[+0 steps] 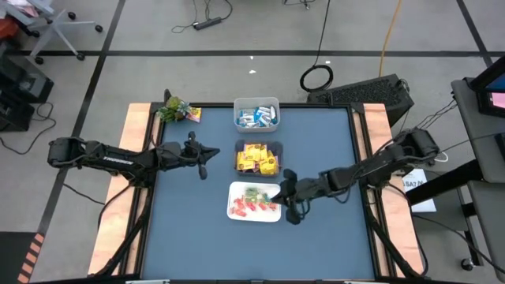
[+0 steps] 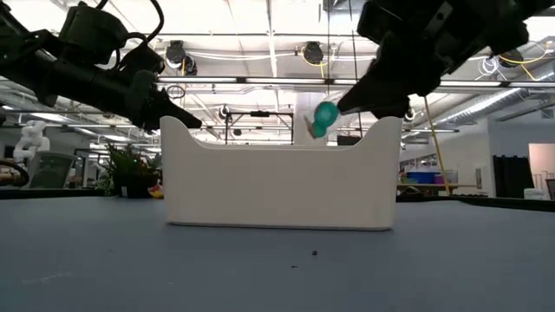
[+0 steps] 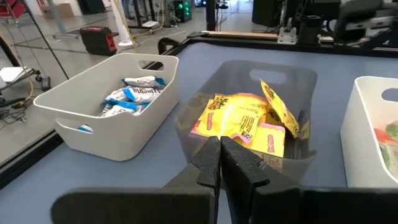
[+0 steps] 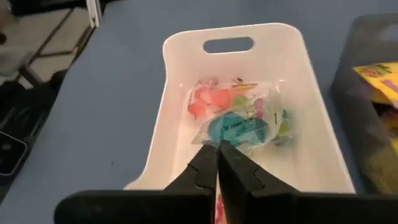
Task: Sort candy
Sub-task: Put the blue gummy candy into the white bin, then put the yellow candy into the black bin
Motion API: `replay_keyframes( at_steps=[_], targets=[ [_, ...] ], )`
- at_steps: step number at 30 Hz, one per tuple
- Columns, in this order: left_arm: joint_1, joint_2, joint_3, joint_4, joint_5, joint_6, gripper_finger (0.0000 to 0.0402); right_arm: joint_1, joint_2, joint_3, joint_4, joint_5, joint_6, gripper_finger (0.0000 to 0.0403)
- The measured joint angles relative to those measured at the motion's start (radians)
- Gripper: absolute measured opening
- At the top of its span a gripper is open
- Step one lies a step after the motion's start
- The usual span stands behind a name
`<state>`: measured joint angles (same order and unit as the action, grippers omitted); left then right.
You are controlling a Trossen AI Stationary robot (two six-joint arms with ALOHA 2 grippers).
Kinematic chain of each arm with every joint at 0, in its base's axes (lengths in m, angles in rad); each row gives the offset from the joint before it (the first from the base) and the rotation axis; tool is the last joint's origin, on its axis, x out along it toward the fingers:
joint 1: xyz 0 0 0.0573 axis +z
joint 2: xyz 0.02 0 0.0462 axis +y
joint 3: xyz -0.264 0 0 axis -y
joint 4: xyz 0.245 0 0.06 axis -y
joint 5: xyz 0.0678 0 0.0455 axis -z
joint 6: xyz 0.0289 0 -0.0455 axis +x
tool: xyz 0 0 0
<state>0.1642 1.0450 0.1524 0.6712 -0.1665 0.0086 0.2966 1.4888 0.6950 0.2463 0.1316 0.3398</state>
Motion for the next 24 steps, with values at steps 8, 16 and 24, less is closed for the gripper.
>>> replay_keyframes(
  at_steps=[8, 16, 24],
  targets=[
    [0.0, 0.0, 0.0, 0.0, 0.0, -0.003, 0.0019, -0.002, 0.069, 0.086, -0.09, -0.003, -0.054, 0.0011],
    [0.011, 0.0, 0.001, 0.0, -0.003, -0.003, 0.0019, -0.002, 0.069, 0.086, -0.094, -0.002, -0.041, 0.0089],
    [0.079, 0.0, 0.099, -0.167, 0.001, -0.003, 0.0019, -0.002, -0.012, 0.086, -0.15, -0.002, -0.074, 0.0118]
  ],
)
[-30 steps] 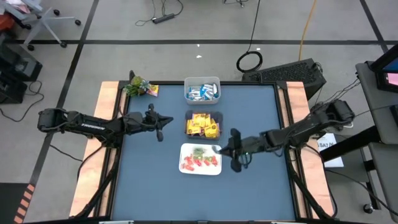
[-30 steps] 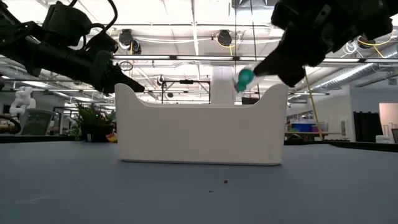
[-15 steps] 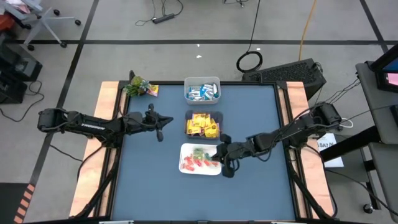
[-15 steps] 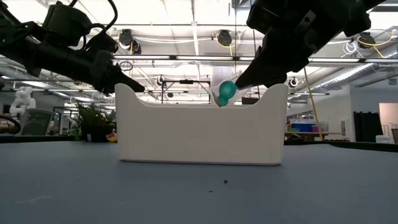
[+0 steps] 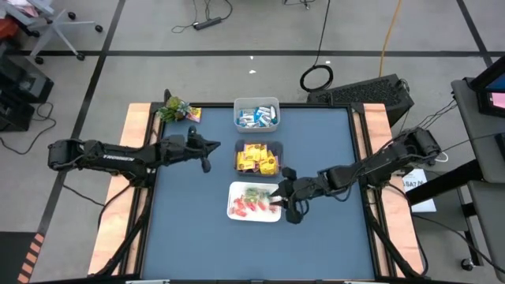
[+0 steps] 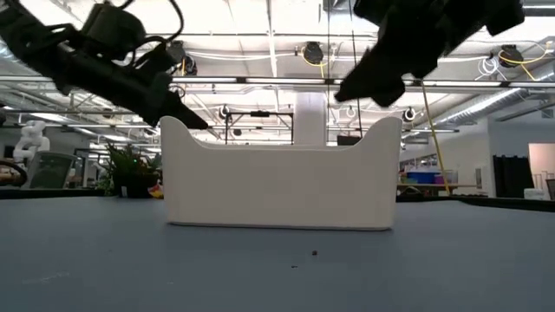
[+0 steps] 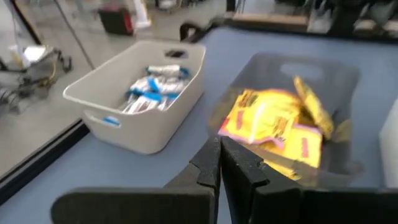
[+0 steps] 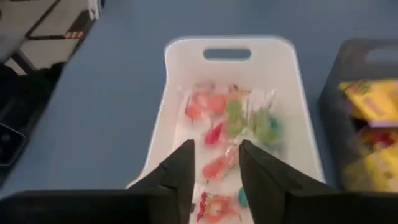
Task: Sort candy
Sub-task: Put the yellow candy into the black bin
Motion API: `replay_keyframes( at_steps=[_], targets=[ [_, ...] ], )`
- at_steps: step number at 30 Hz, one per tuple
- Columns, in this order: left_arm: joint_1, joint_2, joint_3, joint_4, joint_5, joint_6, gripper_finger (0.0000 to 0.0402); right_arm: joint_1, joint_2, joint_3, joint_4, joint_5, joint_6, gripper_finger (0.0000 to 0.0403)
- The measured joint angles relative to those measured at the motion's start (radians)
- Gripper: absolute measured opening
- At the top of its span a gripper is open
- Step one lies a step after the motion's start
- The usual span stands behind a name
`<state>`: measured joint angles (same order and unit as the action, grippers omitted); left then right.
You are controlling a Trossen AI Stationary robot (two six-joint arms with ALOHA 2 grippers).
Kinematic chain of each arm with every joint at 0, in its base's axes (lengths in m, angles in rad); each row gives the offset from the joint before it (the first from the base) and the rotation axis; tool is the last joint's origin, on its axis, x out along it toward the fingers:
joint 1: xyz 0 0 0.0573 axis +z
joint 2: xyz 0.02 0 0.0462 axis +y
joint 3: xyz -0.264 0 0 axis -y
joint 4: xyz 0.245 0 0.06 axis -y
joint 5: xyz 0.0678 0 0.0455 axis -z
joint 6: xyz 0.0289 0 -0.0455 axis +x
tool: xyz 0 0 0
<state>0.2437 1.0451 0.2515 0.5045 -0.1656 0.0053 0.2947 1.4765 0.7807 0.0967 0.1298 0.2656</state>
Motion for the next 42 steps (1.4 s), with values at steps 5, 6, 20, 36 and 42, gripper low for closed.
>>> replay_keyframes(
  at_steps=[5, 6, 20, 36, 42],
  targets=[
    [0.063, 0.0, 0.134, -0.273, 0.003, 0.054, 0.0019, 0.002, -0.127, 0.002, -0.176, 0.072, -0.062, 0.0051],
    [0.079, 0.0, 0.158, -0.316, 0.005, 0.067, 0.0019, 0.002, -0.153, 0.002, -0.223, 0.103, -0.075, 0.0033],
    [0.309, 0.128, 0.457, -0.771, 0.091, 0.167, 0.0004, -0.144, -0.39, -0.293, 0.062, 0.045, -0.286, 0.0001],
    [0.428, 0.504, 0.674, -1.0, -0.052, 0.267, 0.0066, -0.407, -0.464, -0.517, 0.364, -0.087, -0.322, 0.0],
    [0.432, 0.546, 0.717, -1.096, -0.142, 0.265, 0.0144, -0.502, -0.464, -0.517, 0.383, -0.157, -0.365, 0.0]
  ],
)
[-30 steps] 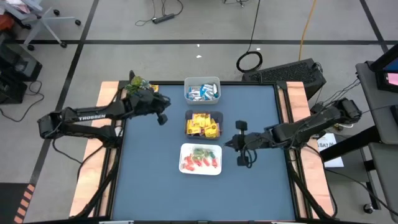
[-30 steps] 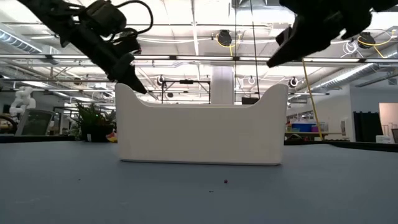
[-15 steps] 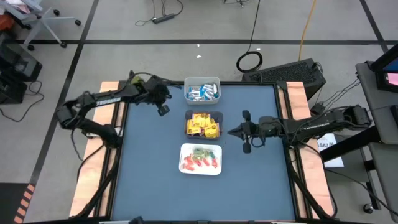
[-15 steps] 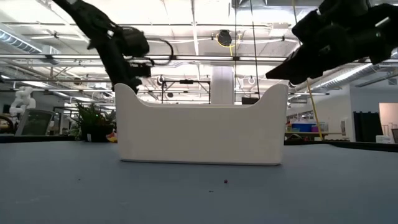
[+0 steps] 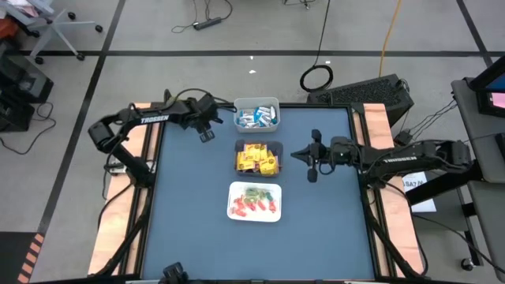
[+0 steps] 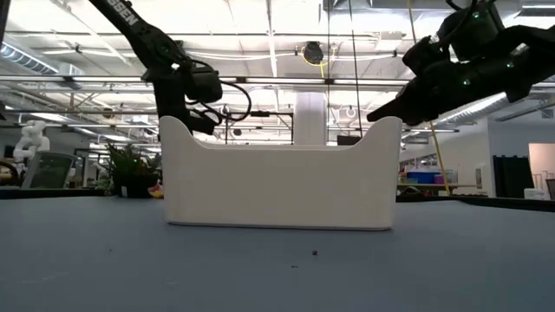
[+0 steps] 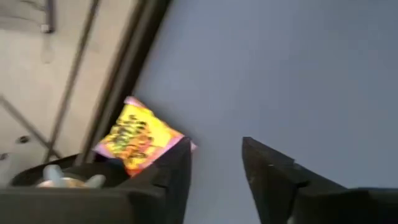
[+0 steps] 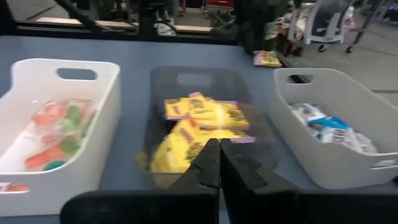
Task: Sort candy
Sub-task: Put the yellow candy into the black bin
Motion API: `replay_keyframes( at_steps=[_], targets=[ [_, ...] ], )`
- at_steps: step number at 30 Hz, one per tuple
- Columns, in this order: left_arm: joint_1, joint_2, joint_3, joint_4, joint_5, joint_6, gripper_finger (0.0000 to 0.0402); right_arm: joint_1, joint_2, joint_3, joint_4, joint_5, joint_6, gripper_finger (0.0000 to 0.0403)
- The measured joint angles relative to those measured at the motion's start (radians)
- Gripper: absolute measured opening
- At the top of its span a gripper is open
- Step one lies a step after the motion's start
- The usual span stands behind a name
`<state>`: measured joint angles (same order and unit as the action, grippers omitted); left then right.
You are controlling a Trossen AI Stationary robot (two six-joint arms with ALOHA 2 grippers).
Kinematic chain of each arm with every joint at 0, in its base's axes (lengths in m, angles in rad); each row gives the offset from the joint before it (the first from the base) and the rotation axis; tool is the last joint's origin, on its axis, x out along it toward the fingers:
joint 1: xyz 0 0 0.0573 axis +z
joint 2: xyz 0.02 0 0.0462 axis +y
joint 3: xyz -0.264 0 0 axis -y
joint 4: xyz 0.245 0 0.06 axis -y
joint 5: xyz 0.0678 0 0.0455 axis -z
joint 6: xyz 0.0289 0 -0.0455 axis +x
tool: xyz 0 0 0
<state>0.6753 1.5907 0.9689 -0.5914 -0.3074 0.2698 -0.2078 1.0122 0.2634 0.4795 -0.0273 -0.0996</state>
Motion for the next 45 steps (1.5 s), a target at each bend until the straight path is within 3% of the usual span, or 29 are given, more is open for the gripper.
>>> replay_keyframes(
  at_steps=[7, 11, 15, 35, 40, 45],
  targets=[
    [0.039, 0.029, 0.007, 0.009, -0.053, -0.128, 0.0201, -0.15, 0.0, 0.0, 0.027, -0.105, -0.026, 0.0],
    [0.079, 0.055, 0.008, 0.01, -0.034, -0.13, 0.0207, -0.217, 0.0, 0.0, 0.043, -0.115, -0.041, 0.0],
    [0.114, 0.095, 0.017, 0.01, 0.01, -0.124, 0.0208, -0.262, 0.0, 0.0, 0.098, -0.199, -0.043, 0.0],
    [0.152, 0.264, 0.093, 0.021, -0.069, -0.133, 0.0206, -0.277, 0.0, 0.0, 0.104, -0.215, -0.024, 0.0],
    [0.154, 0.266, 0.103, 0.024, -0.072, -0.124, 0.017, -0.277, 0.0, 0.0, 0.104, -0.215, -0.017, 0.0],
    [0.158, 0.273, 0.116, 0.027, -0.088, -0.07, 0.0084, -0.277, 0.0, 0.0, 0.104, -0.215, -0.017, 0.0]
  ],
)
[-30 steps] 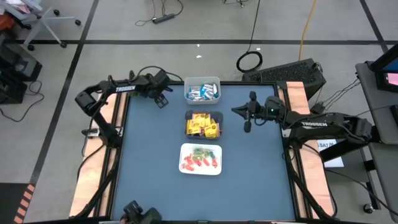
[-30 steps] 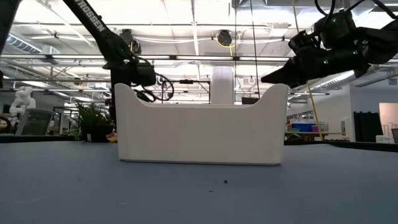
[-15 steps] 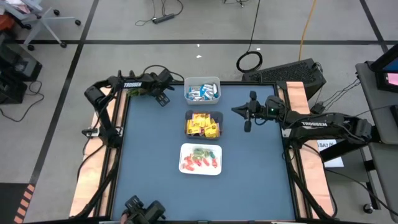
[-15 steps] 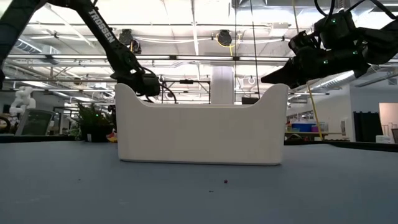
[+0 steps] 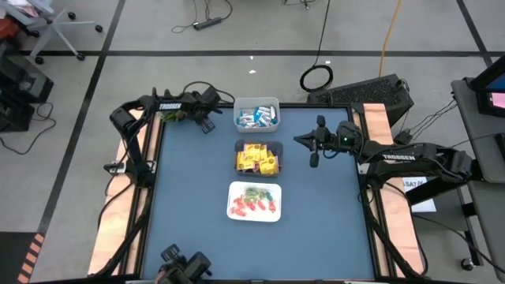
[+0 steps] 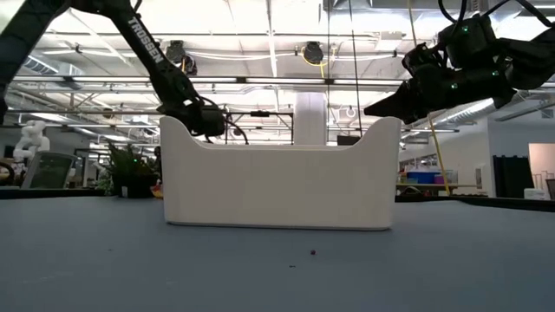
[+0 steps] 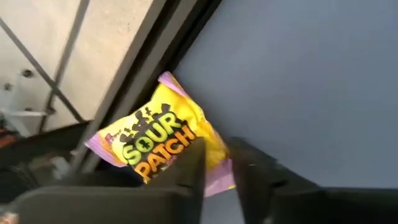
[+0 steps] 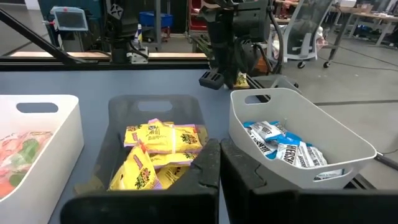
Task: Sort candy
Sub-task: Put the yellow candy into the black bin
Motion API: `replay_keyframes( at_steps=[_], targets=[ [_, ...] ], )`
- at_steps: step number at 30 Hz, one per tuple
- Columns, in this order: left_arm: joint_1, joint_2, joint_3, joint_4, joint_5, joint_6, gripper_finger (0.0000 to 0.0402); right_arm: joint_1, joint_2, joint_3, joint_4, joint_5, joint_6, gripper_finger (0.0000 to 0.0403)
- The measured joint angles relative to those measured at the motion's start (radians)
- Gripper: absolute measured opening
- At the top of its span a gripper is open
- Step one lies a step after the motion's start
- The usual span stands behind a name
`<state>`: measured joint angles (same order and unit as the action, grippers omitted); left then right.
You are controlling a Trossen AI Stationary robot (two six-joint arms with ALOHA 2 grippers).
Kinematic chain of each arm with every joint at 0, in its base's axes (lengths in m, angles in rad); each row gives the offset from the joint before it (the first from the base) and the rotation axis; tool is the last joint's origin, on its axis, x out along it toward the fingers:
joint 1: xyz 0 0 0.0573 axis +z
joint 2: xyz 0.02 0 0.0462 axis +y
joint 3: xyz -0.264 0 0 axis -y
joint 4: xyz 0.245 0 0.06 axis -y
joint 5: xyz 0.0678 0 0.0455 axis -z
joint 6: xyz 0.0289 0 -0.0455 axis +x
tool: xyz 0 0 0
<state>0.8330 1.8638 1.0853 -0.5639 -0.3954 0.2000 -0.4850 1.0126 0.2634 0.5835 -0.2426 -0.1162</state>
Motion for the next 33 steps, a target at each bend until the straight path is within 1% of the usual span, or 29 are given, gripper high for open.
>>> replay_keyframes(
  at_steps=[3, 5, 9, 12, 15, 20, 23, 27, 30, 33],
  targets=[
    [0.001, 0.001, 0.001, -0.001, -0.011, 0.048, 0.0026, 0.0, 0.0, 0.0, 0.0, 0.0, 0.0, 0.0],
    [0.0, 0.001, 0.003, -0.001, -0.018, 0.056, 0.0008, 0.0, 0.0, 0.0, 0.0, 0.0, 0.0, 0.0],
    [-0.01, -0.009, 0.003, -0.005, -0.035, 0.075, 0.0006, 0.0, 0.0, 0.0, 0.0, 0.0, 0.0, 0.0],
    [-0.029, -0.041, 0.003, -0.014, -0.042, 0.077, 0.0004, 0.0, 0.0, 0.0, 0.0, 0.0, 0.0, 0.0],
    [-0.062, -0.095, 0.003, -0.031, -0.043, 0.076, 0.0003, 0.0, 0.0, 0.0, 0.0, 0.0, 0.0, 0.0],
    [-0.139, -0.222, 0.004, -0.072, -0.037, 0.044, 0.0002, 0.0, 0.0, 0.0, 0.0, 0.0, 0.0, 0.0],
    [-0.199, -0.299, 0.004, -0.082, -0.009, 0.016, 0.0001, 0.0, 0.0, 0.0, -0.001, 0.001, 0.0, 0.0],
    [-0.297, -0.378, 0.003, -0.069, 0.091, 0.016, 0.0001, 0.0, 0.0, 0.0, -0.003, 0.001, 0.0, 0.0],
    [-0.382, -0.409, 0.003, -0.033, 0.155, 0.015, 0.0001, 0.0, 0.0, 0.0, -0.003, 0.004, 0.0, 0.0],
    [-0.464, -0.413, 0.003, 0.048, 0.216, 0.014, 0.0001, 0.0, 0.0, 0.0, -0.003, 0.006, 0.0, 0.0]
  ],
)
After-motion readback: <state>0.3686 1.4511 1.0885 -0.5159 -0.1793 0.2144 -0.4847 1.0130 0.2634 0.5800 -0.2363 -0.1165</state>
